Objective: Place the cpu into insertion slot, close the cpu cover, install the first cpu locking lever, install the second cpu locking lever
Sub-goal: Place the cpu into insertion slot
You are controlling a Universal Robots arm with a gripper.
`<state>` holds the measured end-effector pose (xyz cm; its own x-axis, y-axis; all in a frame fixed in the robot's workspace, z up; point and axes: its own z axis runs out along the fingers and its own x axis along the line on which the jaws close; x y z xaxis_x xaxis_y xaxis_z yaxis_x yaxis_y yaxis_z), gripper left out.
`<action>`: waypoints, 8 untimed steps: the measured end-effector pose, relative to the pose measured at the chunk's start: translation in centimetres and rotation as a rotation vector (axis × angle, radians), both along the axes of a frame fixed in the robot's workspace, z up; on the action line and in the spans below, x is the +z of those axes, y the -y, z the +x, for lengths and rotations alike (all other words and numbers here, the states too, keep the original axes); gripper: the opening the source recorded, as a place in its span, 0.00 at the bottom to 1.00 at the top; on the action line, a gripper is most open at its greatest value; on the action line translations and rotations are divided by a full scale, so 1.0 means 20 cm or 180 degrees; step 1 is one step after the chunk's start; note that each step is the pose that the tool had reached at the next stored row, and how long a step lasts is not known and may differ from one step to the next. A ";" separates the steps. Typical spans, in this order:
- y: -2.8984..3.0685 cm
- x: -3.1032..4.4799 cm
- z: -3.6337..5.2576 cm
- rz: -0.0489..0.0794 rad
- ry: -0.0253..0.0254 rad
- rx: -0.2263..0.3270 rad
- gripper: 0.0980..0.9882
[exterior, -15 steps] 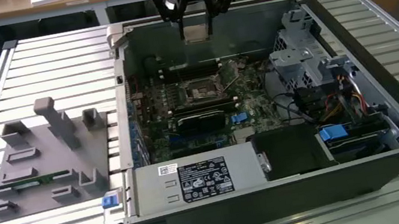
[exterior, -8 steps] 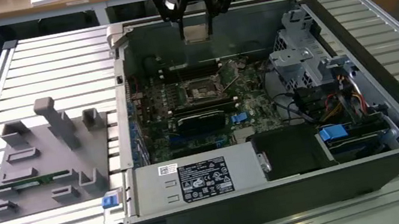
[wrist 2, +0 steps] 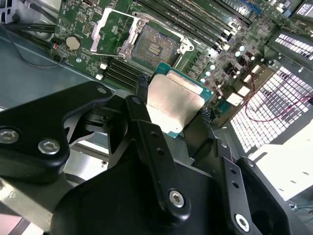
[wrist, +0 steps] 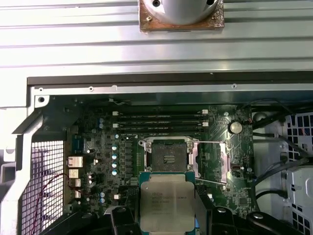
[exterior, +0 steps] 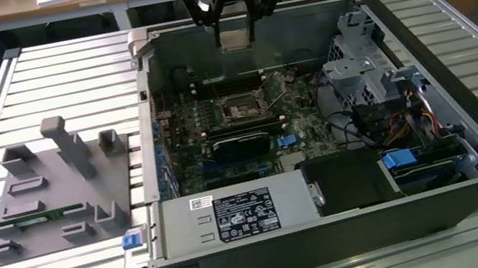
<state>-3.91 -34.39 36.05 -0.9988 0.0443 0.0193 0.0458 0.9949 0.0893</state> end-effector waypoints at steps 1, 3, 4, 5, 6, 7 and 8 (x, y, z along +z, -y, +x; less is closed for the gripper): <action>0.000 0.000 0.000 0.0000 0.0000 -0.0004 0.50; 0.000 0.000 0.000 0.0000 0.0000 -0.0010 0.50; 0.000 0.000 0.000 0.0000 0.0000 -0.0013 0.50; 0.000 0.000 0.000 0.0000 0.0000 -0.0016 0.50; 0.000 0.000 0.000 0.0000 0.0000 -0.0019 0.50; 0.000 0.000 0.000 0.0000 0.0000 -0.0022 0.50; 0.000 0.000 0.000 0.0000 0.0000 -0.0025 0.50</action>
